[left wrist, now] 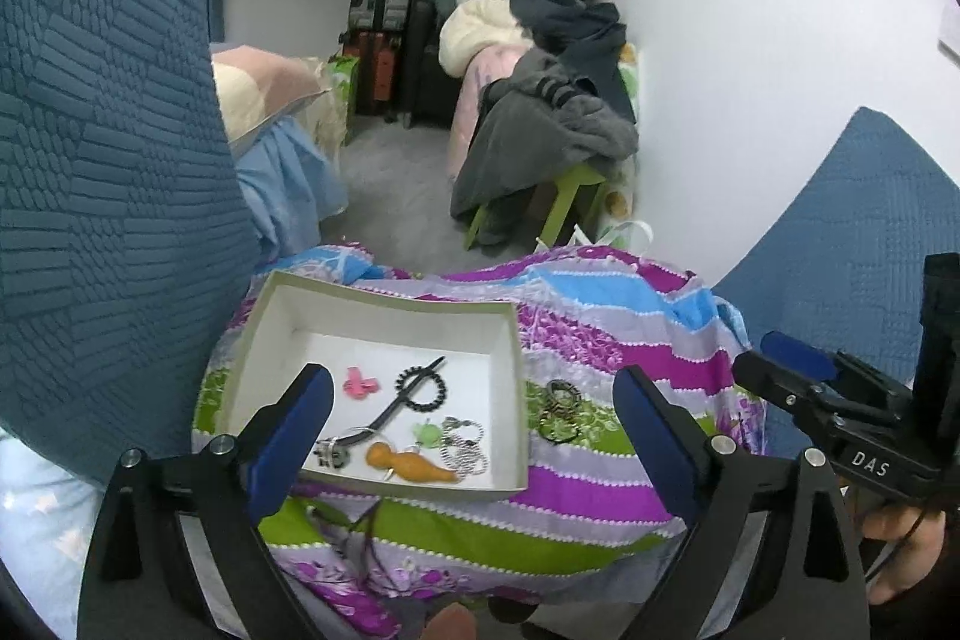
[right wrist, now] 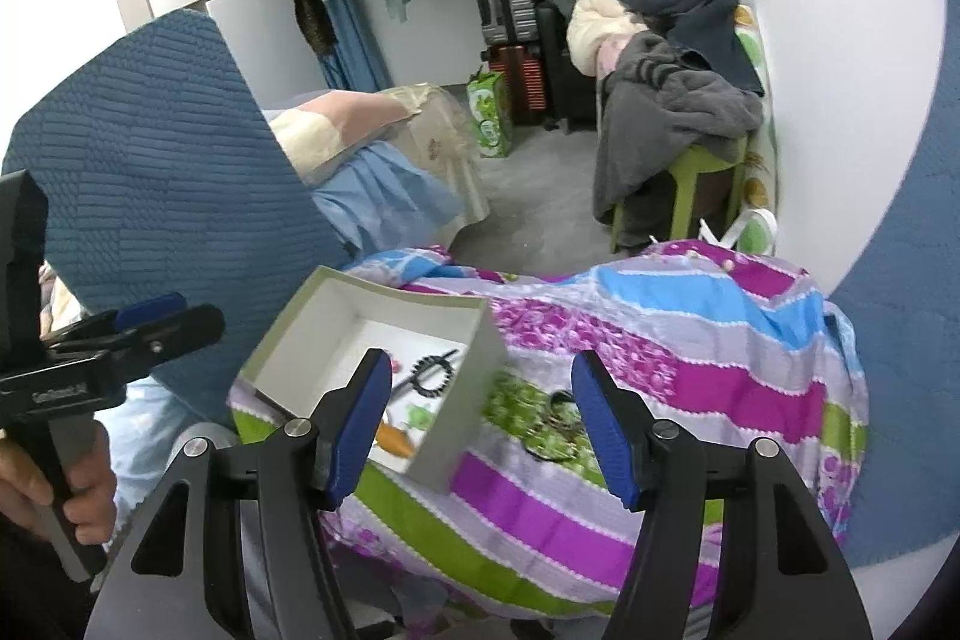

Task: Organize jewelry
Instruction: 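Withdraw both open tools from the box toward the last two bracelets, then grasp the brown bead bracelet with the left tool while the right grasps the patterned bangle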

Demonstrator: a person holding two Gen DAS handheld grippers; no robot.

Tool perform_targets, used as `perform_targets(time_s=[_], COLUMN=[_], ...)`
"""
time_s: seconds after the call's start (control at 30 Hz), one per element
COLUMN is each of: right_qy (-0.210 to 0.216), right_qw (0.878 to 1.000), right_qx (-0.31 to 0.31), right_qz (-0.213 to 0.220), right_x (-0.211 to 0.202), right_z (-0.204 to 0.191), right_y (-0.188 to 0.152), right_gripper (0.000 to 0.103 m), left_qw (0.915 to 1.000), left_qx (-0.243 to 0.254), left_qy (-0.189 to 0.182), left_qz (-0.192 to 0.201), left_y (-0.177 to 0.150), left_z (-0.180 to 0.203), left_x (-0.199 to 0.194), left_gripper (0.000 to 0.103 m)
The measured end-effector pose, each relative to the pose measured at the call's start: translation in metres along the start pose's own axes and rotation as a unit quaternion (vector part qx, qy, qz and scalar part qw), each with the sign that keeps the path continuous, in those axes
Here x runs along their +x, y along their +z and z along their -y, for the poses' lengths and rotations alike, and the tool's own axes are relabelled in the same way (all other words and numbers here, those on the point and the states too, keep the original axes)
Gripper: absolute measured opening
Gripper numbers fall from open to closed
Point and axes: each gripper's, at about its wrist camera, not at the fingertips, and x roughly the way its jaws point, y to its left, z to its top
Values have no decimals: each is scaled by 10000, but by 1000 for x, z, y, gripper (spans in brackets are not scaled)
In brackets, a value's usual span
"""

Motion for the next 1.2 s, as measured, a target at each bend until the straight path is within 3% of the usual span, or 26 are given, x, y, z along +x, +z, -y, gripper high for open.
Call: perform_targets(time_s=[0.2,0.37,0.57,0.63,0.7,0.8,0.93,1.0,1.17,1.2], right_qy=[-174,-246,-264,-180,-172,-40,234,346,545,552], right_qw=[9998,9997,9996,9998,9998,9994,9981,9971,9945,9940], right_qx=[-36,-47,6,57,99,308,453,456,394,346], right_qz=[28,82,140,70,76,-131,-341,-510,-807,-883], right_x=[-1,5,31,45,60,83,115,131,168,176], right_z=[28,48,68,75,83,96,110,113,117,117], right_y=[-22,-40,-62,-68,-77,-86,-92,-91,-86,-86], right_gripper=[61,61,61,60,59,50,41,37,30,29], left_qw=[9994,9993,9990,9987,9980,9969,9960,9953,9943,9945], left_qx=[-41,140,17,-197,-271,-282,-51,37,11,26], left_qy=[24,41,-116,-253,-249,-282,-393,-413,-497,-471], left_qz=[-333,-336,-425,-400,-510,-672,-798,-875,-940,-937], left_y=[-20,-38,-58,-65,-73,-86,-99,-102,-109,-110], left_z=[27,50,57,55,55,59,70,76,86,88], left_x=[24,46,74,84,98,118,139,149,173,177], left_gripper=[95,95,92,89,72,61,51,40,38,31])
